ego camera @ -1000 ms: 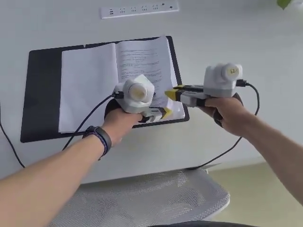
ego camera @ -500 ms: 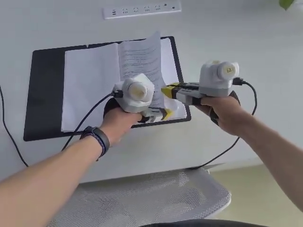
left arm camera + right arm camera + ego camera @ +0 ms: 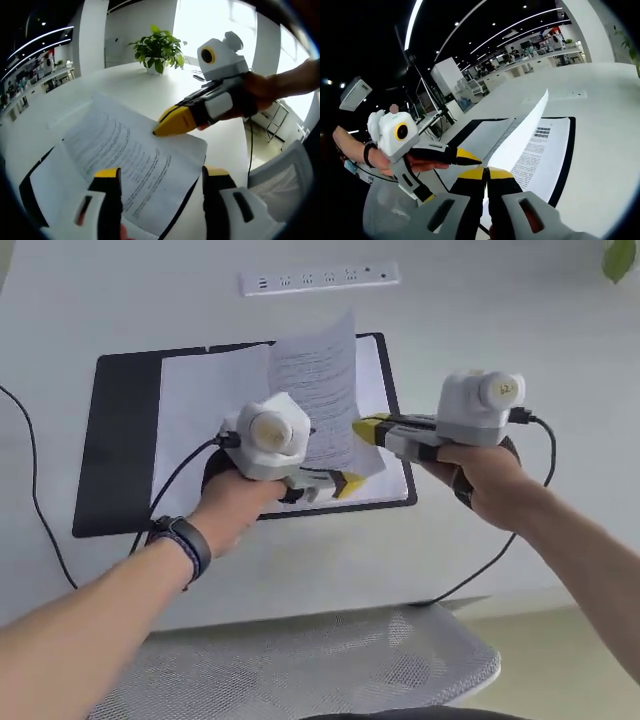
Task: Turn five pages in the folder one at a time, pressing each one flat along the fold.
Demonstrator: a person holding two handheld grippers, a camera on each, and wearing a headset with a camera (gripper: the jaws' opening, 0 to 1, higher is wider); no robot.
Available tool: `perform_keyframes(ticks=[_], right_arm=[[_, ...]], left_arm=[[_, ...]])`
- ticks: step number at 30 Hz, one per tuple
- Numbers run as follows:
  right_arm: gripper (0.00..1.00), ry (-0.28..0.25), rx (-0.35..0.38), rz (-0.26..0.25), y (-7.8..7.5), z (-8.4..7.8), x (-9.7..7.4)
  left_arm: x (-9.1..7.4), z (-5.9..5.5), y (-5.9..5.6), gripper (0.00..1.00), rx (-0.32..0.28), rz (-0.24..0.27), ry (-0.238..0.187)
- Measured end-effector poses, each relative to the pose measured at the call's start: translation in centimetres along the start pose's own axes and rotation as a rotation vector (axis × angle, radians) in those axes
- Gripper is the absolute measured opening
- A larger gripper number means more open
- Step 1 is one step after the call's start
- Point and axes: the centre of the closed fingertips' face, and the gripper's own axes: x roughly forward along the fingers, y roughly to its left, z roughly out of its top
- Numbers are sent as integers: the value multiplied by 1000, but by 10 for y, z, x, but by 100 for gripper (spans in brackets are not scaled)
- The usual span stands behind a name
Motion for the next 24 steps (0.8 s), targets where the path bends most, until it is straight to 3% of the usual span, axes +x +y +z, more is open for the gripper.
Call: perform_keyframes(ticks=[11, 24], right_arm=[[0, -31, 18, 1, 13, 12, 3], [0, -43, 4, 21, 34, 29, 21]], left_arm=[[-39, 2, 18, 67, -28, 47, -50], [-88, -12, 43, 68, -60, 121, -74]])
